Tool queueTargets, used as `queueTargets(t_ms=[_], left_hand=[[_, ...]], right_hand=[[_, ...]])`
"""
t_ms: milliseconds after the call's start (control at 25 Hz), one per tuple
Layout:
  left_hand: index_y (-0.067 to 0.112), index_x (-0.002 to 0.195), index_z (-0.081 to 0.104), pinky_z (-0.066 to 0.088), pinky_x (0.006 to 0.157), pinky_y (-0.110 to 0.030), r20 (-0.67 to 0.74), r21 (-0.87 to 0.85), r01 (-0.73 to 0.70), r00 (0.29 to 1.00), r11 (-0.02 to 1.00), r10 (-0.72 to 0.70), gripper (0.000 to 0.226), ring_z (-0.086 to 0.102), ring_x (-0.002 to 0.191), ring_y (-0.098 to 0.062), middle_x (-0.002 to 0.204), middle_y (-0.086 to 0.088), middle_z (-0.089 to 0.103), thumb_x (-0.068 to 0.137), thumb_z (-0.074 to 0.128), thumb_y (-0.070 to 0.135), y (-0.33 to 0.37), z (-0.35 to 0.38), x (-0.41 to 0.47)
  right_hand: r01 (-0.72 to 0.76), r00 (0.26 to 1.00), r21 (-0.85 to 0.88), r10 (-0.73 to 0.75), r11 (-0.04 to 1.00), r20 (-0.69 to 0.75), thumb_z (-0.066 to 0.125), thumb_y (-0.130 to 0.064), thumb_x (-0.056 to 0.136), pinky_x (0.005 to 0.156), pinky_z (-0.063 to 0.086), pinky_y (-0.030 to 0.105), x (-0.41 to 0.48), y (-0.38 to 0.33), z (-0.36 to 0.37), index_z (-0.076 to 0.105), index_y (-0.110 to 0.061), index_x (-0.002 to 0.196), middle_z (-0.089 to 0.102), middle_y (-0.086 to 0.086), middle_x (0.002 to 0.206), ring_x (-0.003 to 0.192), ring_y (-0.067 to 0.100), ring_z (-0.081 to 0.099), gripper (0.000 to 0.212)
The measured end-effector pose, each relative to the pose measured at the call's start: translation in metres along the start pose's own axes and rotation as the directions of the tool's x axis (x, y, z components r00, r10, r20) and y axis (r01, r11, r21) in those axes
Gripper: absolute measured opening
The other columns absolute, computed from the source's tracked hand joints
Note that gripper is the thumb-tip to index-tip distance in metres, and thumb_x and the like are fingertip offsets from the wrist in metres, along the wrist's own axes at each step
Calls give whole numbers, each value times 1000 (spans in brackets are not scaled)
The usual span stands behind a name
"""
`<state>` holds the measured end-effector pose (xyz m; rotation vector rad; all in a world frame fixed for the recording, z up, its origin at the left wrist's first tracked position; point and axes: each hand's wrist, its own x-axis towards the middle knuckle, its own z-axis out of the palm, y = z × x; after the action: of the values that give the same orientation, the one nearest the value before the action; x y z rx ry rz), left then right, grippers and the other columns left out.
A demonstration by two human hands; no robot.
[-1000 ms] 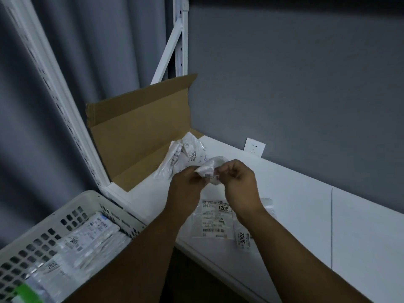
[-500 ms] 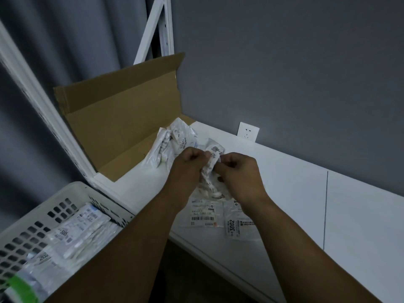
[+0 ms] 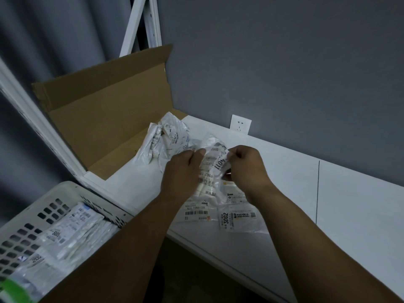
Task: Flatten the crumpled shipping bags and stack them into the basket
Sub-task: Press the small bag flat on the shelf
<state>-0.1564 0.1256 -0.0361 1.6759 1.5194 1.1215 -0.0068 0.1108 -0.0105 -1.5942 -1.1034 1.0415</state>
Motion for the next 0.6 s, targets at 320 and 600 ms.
queueTargets(t_ms=[320, 600], left_hand=[[18, 71, 47, 40, 68, -31, -94, 130, 75, 994, 989, -63, 42, 56, 73, -22, 71, -1, 57, 104, 38, 42, -8, 5, -5], [19, 64, 46, 36, 59, -26, -118, -55, 145, 981, 988, -151, 44, 50, 63, -13, 63, 3, 50, 104, 43, 35, -7, 8, -7]], right_hand=[[-111, 979, 270, 152, 956, -136, 61, -30, 99, 69, 63, 44, 4, 1, -14, 60, -7, 107, 74, 10, 93, 86, 28, 74, 25], [-50, 992, 60, 57, 997, -108, 67, -23, 94, 75, 62, 50, 7, 23, 7, 62, -8, 100, 74, 8, 95, 83, 27, 73, 17]])
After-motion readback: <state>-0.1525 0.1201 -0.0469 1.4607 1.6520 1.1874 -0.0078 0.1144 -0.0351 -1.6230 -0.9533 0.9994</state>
